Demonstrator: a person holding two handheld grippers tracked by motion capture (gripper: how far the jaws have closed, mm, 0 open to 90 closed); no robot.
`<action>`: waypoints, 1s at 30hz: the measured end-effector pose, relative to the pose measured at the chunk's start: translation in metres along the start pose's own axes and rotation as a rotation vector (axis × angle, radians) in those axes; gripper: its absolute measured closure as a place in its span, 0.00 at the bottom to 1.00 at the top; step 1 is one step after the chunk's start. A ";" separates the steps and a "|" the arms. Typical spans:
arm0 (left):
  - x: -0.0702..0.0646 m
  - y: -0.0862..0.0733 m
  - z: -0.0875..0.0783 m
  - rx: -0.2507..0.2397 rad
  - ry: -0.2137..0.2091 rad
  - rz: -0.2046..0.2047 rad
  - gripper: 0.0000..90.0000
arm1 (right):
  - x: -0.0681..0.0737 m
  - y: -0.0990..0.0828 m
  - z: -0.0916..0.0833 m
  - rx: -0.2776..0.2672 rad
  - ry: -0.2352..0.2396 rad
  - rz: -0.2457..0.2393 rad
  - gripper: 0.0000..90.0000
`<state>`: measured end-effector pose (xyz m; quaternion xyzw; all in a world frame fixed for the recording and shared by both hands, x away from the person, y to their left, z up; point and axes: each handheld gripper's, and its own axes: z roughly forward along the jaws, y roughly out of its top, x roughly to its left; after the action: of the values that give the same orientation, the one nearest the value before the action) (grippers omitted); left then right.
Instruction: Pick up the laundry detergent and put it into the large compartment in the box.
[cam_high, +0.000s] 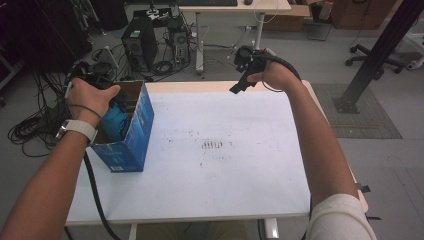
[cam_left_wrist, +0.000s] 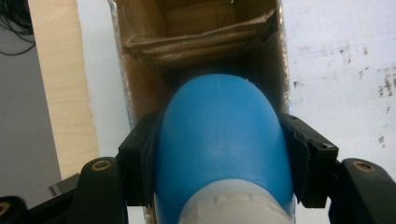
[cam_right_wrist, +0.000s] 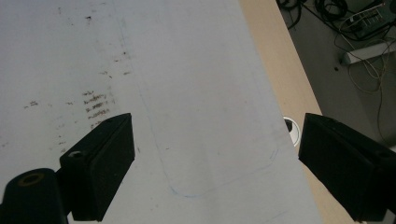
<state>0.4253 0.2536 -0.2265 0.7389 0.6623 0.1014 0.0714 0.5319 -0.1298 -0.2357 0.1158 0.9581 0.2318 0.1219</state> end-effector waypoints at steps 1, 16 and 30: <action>0.000 0.000 0.002 0.001 -0.001 -0.001 0.42 | 0.000 0.000 0.000 0.000 0.000 0.001 0.12; 0.003 -0.006 0.027 0.016 0.006 -0.013 0.42 | 0.000 -0.004 0.003 0.004 0.004 0.007 0.12; 0.005 -0.011 0.043 0.024 0.007 -0.011 0.42 | 0.000 -0.005 0.005 0.007 0.004 0.012 0.12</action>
<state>0.4259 0.2613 -0.2705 0.7355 0.6679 0.0958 0.0610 0.5326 -0.1324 -0.2420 0.1213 0.9585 0.2294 0.1181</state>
